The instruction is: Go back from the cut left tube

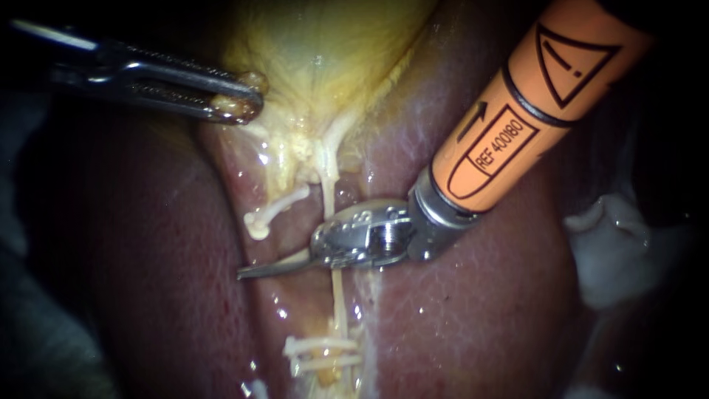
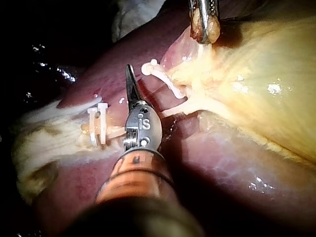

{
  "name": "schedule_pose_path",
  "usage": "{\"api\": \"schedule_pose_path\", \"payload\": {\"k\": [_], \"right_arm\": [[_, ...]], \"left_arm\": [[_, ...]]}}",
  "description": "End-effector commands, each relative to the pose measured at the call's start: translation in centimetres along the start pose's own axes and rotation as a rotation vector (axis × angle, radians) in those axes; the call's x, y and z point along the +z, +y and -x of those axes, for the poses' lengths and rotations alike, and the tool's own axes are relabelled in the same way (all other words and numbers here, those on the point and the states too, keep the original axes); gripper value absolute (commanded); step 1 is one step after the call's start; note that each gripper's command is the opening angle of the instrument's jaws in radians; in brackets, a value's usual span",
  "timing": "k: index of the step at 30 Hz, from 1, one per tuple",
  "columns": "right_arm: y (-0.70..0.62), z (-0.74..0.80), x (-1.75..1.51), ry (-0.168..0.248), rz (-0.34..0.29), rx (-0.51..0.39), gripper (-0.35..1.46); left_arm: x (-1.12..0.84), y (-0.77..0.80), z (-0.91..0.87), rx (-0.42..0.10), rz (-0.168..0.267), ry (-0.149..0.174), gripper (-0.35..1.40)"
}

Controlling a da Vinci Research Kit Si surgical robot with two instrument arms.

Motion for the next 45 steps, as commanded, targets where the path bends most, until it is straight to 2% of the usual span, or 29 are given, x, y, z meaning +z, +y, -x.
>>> {"api": "schedule_pose_path", "payload": {"k": [1,2,4,6,8,18,20,25,29,32,36,39,41,45], "right_arm": [[-0.02,-0.01,0.01,0.007,-0.005,0.027,-0.06],[-0.04,-0.02,0.02,0.01,-0.007,0.032,0.29],[-0.08,-0.04,0.06,0.015,-0.009,0.036,0.84],[-0.12,-0.09,0.12,0.025,-0.006,0.035,1.09],[-0.14,-0.12,0.17,0.031,-0.008,0.034,1.18],[-0.22,-0.12,0.16,0.034,-0.002,0.031,1.25],[-0.26,-0.1,0.1,0.041,0.032,0.03,1.28],[-0.47,0.01,-0.17,0.066,0.215,-0.007,1.4],[-0.58,0.13,-0.46,0.065,0.316,-0.044,1.41],[-0.63,0.21,-0.72,0.026,0.386,-0.073,1.43],[-0.65,0.28,-1.09,-0.104,0.446,-0.119,1.45],[-0.67,0.29,-1.34,-0.178,0.469,-0.13,1.45],[-0.69,0.27,-1.49,-0.201,0.487,-0.126,1.45],[-0.72,0.22,-1.79,-0.213,0.525,-0.103,1.45]], "left_arm": [[0.0,0.0,0.0,0.0,0.001,0.0,-0.35],[0.0,-0.01,0.0,0.0,0.001,0.0,-0.35],[0.0,-0.01,0.0,0.0,0.001,0.0,-0.35],[0.0,-0.01,0.0,0.0,0.001,0.0,-0.35],[0.0,-0.01,0.0,0.0,0.001,0.0,-0.35],[0.0,-0.02,0.0,0.0,0.001,-0.001,-0.35],[0.0,-0.03,0.0,0.0,-0.001,0.001,-0.35],[-0.01,-0.06,0.01,0.001,0.0,0.0,-0.35],[-0.01,-0.08,0.01,0.001,-0.003,0.001,-0.35],[-0.01,-0.08,0.01,0.001,-0.003,0.001,-0.35],[-0.01,-0.08,0.01,0.001,-0.003,0.001,-0.35],[-0.01,-0.08,0.01,0.001,-0.003,0.001,-0.35],[-0.01,-0.08,0.01,0.001,-0.003,0.001,-0.35],[-0.01,-0.08,0.01,0.001,-0.003,0.001,-0.35]]}}
